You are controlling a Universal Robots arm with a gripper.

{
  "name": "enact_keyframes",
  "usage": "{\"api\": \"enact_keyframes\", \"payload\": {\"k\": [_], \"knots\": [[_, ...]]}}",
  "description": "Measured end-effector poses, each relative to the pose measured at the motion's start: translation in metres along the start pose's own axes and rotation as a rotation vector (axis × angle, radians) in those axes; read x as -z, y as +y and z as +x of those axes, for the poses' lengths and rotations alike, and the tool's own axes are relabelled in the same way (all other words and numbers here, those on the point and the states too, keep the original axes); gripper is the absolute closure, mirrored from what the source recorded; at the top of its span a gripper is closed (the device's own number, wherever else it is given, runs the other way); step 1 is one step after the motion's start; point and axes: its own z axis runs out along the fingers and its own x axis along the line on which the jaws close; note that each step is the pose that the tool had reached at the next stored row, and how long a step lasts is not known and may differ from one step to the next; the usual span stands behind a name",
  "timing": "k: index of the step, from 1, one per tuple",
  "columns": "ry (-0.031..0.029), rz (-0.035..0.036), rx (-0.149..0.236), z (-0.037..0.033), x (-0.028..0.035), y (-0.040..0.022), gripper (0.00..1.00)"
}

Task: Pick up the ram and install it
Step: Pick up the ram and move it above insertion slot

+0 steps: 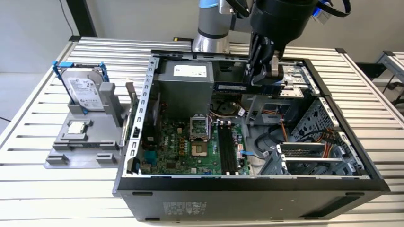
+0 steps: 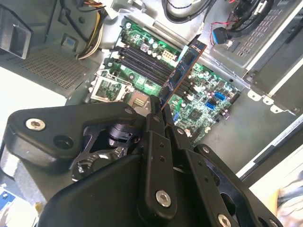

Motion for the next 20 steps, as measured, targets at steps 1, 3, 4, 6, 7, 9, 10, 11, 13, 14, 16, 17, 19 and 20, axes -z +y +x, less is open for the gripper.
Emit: {"api": "enact_keyframes", "payload": {"k": [1,3,4,6,7,9,10,11,13,14,16,17,19,20], "knots": [[0.0,0.0,0.0,0.0,0.0,0.0,1.0],[-0.0001,0.0,0.0,0.0,0.0,0.0,1.0],[-0.0001,0.0,0.0,0.0,0.0,0.0,1.0],[-0.0001,0.0001,-0.003,0.0,0.0,0.0,1.0],[-0.0002,0.0003,-0.008,0.0,0.0,0.0,1.0],[-0.0002,0.0007,-0.019,0.0,0.0001,0.0,1.0],[-0.0004,0.0009,-0.026,0.0,0.0,0.0,1.0],[-0.0005,0.0012,-0.034,0.0,0.0,0.0,1.0],[-0.0007,0.0018,-0.05,0.0,0.0,0.0,1.0],[-0.0007,0.0021,-0.058,0.0,0.0001,0.0,1.0],[-0.001,0.0027,-0.074,0.0,0.0001,0.0,1.0],[-0.0011,0.003,-0.083,0.0,0.0001,0.0,1.0],[-0.0013,0.0036,-0.1,0.0,0.0001,0.0,1.0],[-0.0014,0.0039,-0.109,0.0,0.0001,0.0,1.0]]}}
